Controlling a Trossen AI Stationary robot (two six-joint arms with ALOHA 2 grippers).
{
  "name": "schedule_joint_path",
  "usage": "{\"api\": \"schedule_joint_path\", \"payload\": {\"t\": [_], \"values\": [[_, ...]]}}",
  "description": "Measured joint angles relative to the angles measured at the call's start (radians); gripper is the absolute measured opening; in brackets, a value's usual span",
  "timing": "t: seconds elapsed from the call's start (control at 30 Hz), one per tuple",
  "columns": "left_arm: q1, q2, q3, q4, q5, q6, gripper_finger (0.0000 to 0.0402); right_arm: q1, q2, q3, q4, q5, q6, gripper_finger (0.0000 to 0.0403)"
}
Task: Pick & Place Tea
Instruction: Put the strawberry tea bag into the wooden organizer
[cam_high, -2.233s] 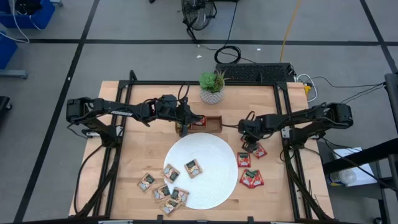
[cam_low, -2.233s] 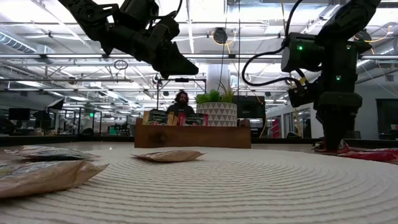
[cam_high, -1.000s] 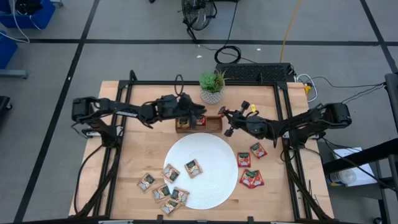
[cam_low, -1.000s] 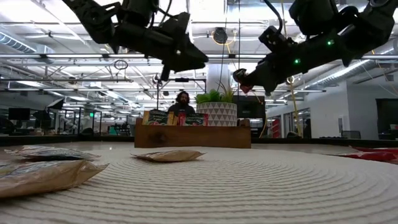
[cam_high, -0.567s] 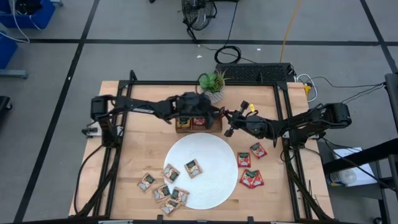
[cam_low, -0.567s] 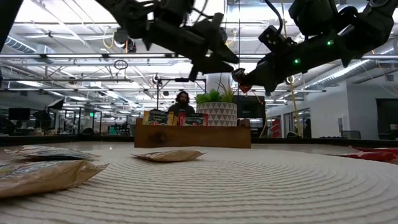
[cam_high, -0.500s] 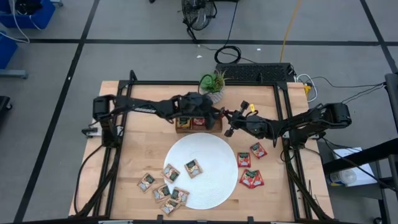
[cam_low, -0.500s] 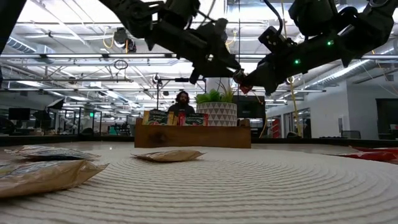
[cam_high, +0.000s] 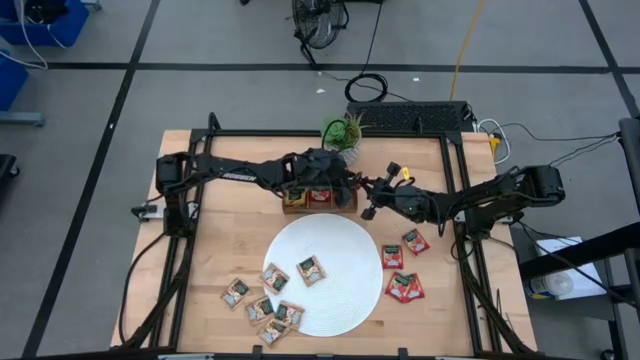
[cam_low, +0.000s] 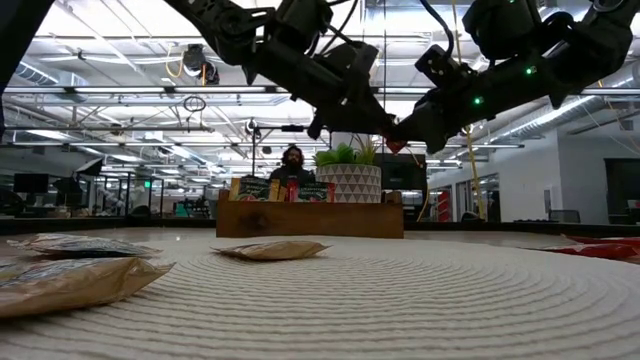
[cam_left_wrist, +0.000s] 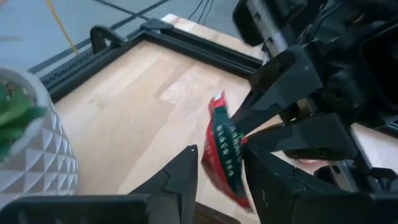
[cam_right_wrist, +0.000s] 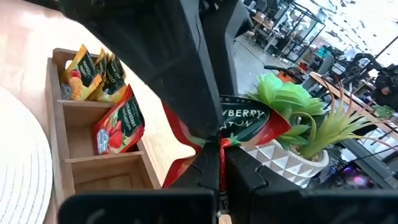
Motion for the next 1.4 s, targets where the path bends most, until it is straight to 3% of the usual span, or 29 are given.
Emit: {"api": "schedule_joint_path", "payload": {"t": [0.23, 0.3, 0.43, 0.53, 0.87, 1.1, 1.4], "values": [[0.0, 0.0, 0.0, 0.005, -0.003, 0.046, 0.0125, 0.001, -0.001, 0.0, 0.0, -0.002, 0.001, 0.0], [-0.001, 0.0, 0.0, 0.005, -0.006, 0.069, 0.0102, 0.001, -0.001, 0.0, -0.001, -0.004, 0.001, 0.0], [0.002, -0.001, 0.0, -0.015, -0.002, 0.135, 0.0018, 0.0, -0.001, 0.0, -0.007, -0.059, 0.017, 0.0003], [0.002, -0.027, -0.002, -0.062, -0.009, 0.213, 0.0008, 0.0, -0.001, 0.001, -0.017, -0.099, 0.037, 0.0016], [-0.035, -0.214, 0.002, -0.449, -0.249, 0.487, 0.0003, 0.002, -0.009, -0.002, -0.096, -0.118, 0.088, 0.0062], [-0.045, -0.234, 0.0, -0.722, -0.06, 0.777, 0.0002, 0.0, -0.009, 0.001, -0.083, -0.11, 0.089, 0.0069], [0.004, -0.229, -0.002, -0.696, 0.098, 0.884, 0.0001, 0.0, -0.008, 0.001, -0.085, -0.107, 0.095, 0.0068]]}}
